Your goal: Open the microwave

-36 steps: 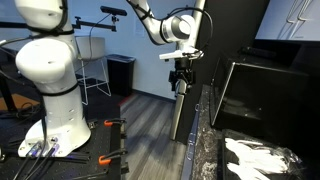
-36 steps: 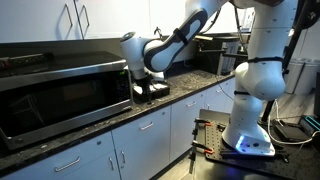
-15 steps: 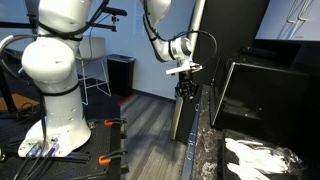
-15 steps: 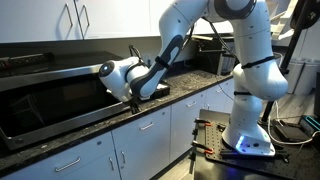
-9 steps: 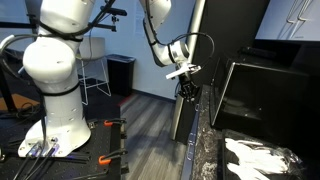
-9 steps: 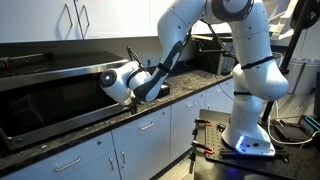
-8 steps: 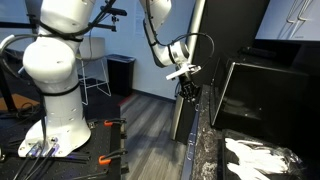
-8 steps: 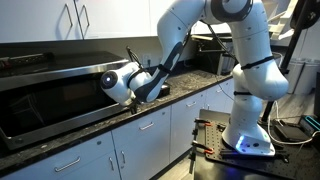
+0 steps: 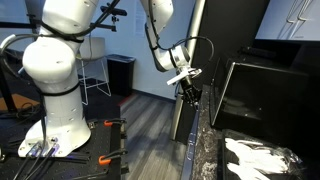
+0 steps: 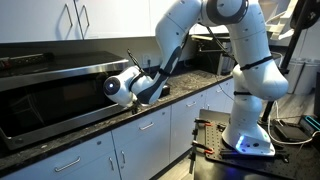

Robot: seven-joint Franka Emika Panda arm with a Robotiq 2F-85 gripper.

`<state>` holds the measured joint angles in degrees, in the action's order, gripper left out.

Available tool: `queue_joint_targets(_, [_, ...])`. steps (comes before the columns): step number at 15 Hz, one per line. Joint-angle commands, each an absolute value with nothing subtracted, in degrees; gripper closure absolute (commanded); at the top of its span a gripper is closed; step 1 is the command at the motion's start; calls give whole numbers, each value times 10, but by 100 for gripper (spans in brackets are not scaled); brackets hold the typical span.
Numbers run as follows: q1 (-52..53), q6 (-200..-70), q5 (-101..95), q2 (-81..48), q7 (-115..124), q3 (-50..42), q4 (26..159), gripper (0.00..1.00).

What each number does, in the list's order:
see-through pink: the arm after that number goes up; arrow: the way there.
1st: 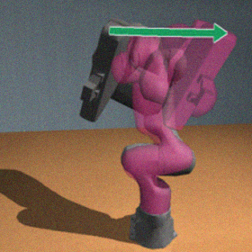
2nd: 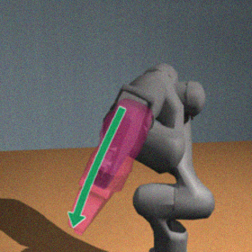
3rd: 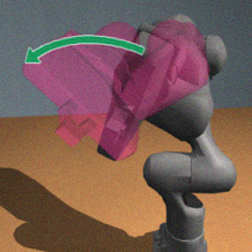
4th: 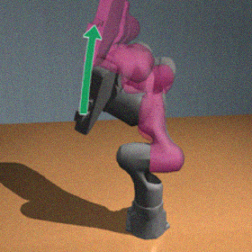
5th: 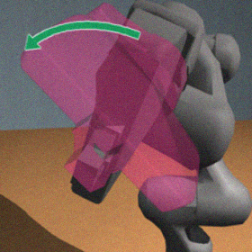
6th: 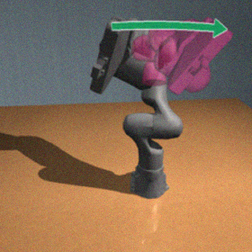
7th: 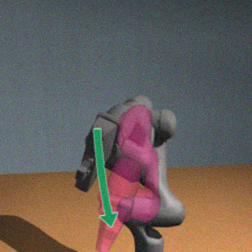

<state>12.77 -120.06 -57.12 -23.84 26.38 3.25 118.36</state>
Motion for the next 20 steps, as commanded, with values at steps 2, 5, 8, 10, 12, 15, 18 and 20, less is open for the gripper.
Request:
queue_joint_targets(2, [123,-1198,-572,-239,264,38,1183,99])
queue_joint_targets(5, [132,-1181,-598,-250,272,32,1171,100])
queue_joint_targets(8, [137,-1178,-655,-272,290,26,1155,100])
queue_joint_targets(10, [136,-1175,-689,-289,304,27,1144,100])
queue_joint_targets(12, [137,-1172,-722,-308,325,28,1135,100])
queue_joint_targets(15, [140,-1157,-765,-330,352,30,1123,100])
queue_joint_targets(18, [146,-1124,-806,-344,377,33,1115,100])
queue_joint_targets(20, [146,-1100,-823,-352,392,38,1111,100])
